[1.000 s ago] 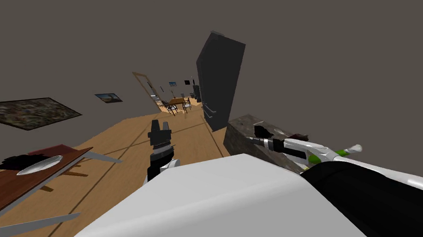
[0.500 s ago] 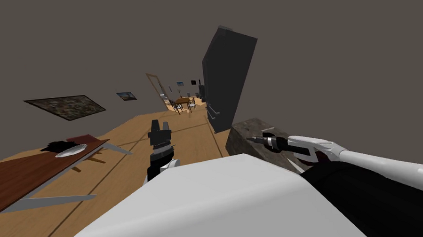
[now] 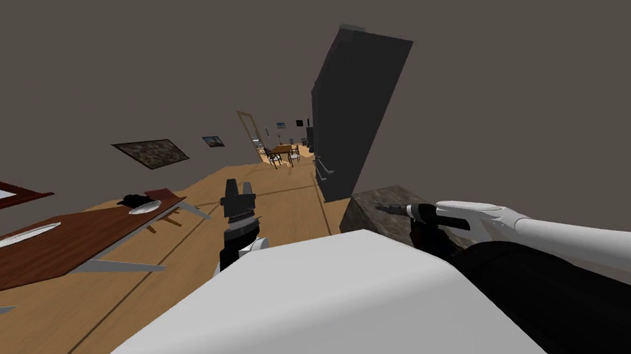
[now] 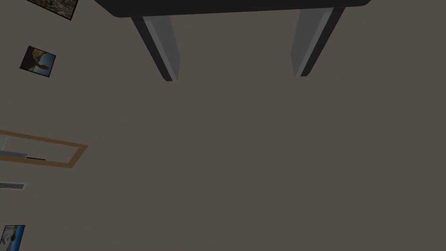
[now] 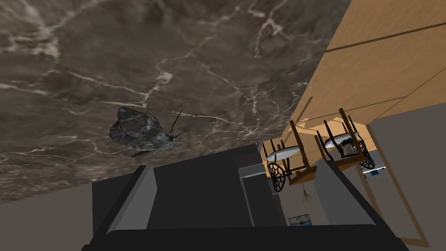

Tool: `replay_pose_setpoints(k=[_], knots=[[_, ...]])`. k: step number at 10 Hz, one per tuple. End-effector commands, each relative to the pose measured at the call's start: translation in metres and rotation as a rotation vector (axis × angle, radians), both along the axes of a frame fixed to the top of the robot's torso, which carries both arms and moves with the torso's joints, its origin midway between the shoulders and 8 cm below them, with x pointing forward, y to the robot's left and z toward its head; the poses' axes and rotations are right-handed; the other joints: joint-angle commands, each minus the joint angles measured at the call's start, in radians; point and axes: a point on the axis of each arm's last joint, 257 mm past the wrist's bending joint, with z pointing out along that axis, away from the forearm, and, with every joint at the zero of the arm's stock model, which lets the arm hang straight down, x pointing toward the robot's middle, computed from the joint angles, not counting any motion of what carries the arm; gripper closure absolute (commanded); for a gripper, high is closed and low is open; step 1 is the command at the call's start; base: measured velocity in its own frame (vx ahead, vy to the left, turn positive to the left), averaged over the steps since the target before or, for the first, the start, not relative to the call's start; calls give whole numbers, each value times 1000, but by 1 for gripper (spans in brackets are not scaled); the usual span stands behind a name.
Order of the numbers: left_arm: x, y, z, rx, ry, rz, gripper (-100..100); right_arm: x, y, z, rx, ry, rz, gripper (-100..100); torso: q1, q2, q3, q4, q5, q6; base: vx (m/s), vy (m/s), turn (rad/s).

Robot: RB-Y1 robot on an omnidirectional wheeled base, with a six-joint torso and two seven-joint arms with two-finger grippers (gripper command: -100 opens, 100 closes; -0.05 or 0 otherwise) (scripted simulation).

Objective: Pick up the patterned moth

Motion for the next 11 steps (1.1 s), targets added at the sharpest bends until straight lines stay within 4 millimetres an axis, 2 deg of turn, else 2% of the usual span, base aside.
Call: replay_pose_setpoints(k=[1,4,5,7,8,9,11], knots=[[0,0,0,0,0,0,0,-11,-22,-5,-48,33,-38,-100,0,0,0,0,0,0,100,-77,285],[0,0,0,0,0,0,0,-40,-48,-21,-97,103,-99,-100,-1,0,0,0,0,0,101,-91,187],[0,0,0,0,0,0,0,-61,-53,-34,-102,144,-124,-100,1,1,0,0,0,0,76,-35,144],[0,0,0,0,0,0,0,-57,-54,-30,-100,137,-119,-100,5,3,2,1,1,1,30,-11,13],[0,0,0,0,0,0,0,-58,-54,-30,-101,138,-120,0,6,5,3,1,1,1,0,0,0],[0,0,0,0,0,0,0,-65,-56,-39,-99,135,-134,-100,6,7,4,2,2,1,16,-7,94],[0,0,0,0,0,0,0,-73,-57,-47,-96,134,-146,-100,6,6,3,1,1,1,34,-14,88]])
